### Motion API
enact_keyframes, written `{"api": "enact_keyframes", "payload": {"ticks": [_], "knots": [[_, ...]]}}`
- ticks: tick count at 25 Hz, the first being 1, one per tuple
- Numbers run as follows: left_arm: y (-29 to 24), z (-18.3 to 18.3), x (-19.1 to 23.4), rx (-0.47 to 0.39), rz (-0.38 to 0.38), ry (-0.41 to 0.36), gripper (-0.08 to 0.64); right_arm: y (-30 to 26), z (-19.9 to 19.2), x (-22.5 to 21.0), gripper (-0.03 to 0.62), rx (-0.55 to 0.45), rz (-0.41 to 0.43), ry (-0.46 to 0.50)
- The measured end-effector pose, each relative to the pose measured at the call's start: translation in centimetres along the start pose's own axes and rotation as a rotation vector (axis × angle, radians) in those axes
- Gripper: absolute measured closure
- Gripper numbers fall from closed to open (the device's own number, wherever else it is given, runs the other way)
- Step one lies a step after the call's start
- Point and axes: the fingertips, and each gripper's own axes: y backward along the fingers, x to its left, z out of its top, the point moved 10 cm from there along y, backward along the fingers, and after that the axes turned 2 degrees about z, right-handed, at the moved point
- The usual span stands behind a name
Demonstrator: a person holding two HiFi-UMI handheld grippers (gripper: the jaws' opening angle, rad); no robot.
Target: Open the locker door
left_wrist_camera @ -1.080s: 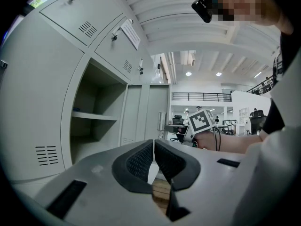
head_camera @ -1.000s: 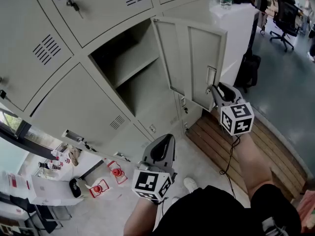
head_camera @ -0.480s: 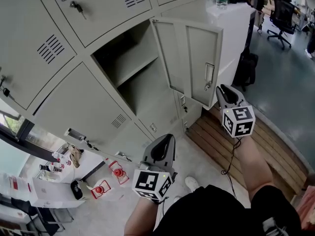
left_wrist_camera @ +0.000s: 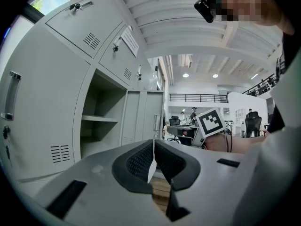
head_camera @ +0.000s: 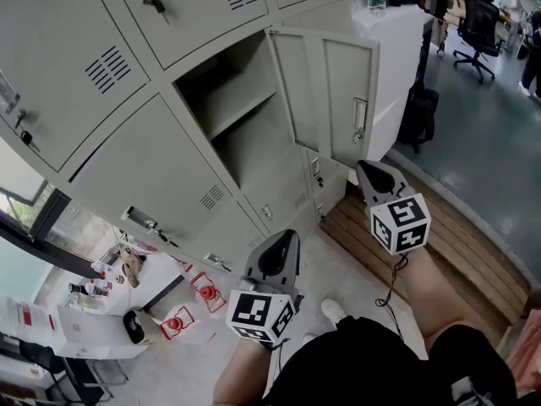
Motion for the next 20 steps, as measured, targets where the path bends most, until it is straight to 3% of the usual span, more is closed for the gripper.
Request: {"api": "enact_keyframes", "payload": {"ticks": [9, 20], "knots": [[5.3, -0.9, 1.0, 0.006, 0.018, -0.004, 0.537, 2.6, 0.6, 9.7, 0.538, -0.004, 0.148, -0.017], [10.5, -2.7, 3.0, 0.018, 0.028, 0.042, 0.537, 5.6, -0.5, 17.0, 0.538, 0.026, 0.208, -0.053]]}}
